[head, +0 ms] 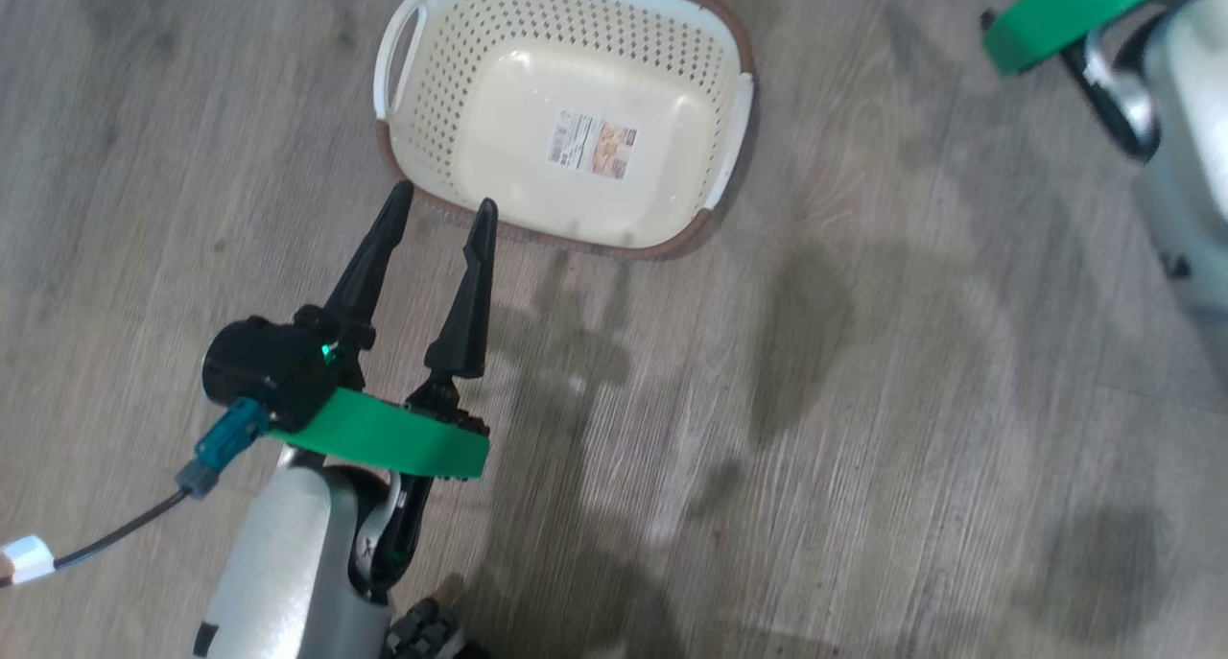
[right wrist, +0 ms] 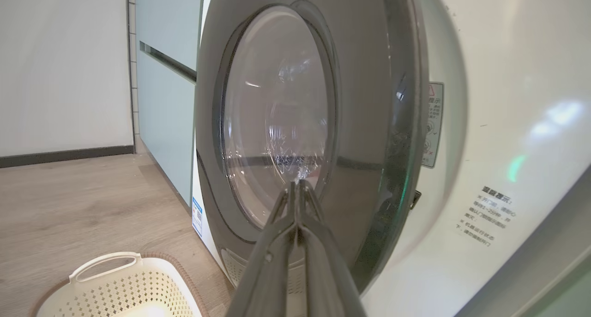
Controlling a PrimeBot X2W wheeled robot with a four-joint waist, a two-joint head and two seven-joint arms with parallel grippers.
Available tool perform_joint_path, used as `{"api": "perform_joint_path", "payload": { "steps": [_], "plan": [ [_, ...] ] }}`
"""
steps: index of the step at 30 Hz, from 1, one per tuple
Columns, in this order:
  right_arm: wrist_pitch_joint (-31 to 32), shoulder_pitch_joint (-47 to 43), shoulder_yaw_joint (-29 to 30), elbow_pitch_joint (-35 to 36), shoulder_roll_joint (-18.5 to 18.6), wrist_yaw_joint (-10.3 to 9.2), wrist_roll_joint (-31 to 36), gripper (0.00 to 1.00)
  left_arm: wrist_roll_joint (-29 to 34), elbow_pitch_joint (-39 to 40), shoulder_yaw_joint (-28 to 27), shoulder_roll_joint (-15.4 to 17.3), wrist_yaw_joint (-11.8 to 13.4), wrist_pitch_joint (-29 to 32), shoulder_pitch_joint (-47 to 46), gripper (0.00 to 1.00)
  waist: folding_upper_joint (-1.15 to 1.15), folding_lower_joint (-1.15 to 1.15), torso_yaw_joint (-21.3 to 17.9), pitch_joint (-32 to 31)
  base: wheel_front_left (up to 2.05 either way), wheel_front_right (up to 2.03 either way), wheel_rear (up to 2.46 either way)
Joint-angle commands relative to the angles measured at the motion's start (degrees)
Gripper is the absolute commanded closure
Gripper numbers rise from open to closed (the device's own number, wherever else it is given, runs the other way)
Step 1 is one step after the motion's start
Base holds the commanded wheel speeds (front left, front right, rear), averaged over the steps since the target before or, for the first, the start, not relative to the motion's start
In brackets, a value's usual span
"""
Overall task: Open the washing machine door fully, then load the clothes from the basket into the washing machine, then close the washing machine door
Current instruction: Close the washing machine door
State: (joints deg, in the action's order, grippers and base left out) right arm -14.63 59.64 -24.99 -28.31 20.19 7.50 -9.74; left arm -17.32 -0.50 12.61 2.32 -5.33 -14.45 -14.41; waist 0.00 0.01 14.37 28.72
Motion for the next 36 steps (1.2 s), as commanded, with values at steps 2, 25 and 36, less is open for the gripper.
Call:
{"api": "perform_joint_path", "payload": {
  "steps": [2, 25, 36],
  "plan": [
    [-0.4, 3.5, -1.2, -1.8, 0.3, -0.01, -0.2, 1.0, -0.6, 1.8, -1.4, 0.6, 0.3, -0.5, -1.5, 0.0, 0.0, -0.01, 1.1, 1.5, 0.0, 0.0, 0.0],
    [-0.4, 28.6, 4.2, -29.8, -0.2, -0.01, 8.5, 1.0, -4.6, 2.3, 1.5, 0.6, 2.1, -0.5, -4.1, 0.0, 0.0, -0.01, 6.0, 5.7, 0.0, 0.0, 0.0],
    [-0.4, 28.1, 10.9, -30.7, -2.8, -0.01, 13.3, 1.0, -4.7, 2.2, 1.3, 0.6, 2.6, -0.5, -4.2, 0.0, 0.0, -0.01, 5.5, 5.0, 0.0, 0.0, 0.0]
  ]
}}
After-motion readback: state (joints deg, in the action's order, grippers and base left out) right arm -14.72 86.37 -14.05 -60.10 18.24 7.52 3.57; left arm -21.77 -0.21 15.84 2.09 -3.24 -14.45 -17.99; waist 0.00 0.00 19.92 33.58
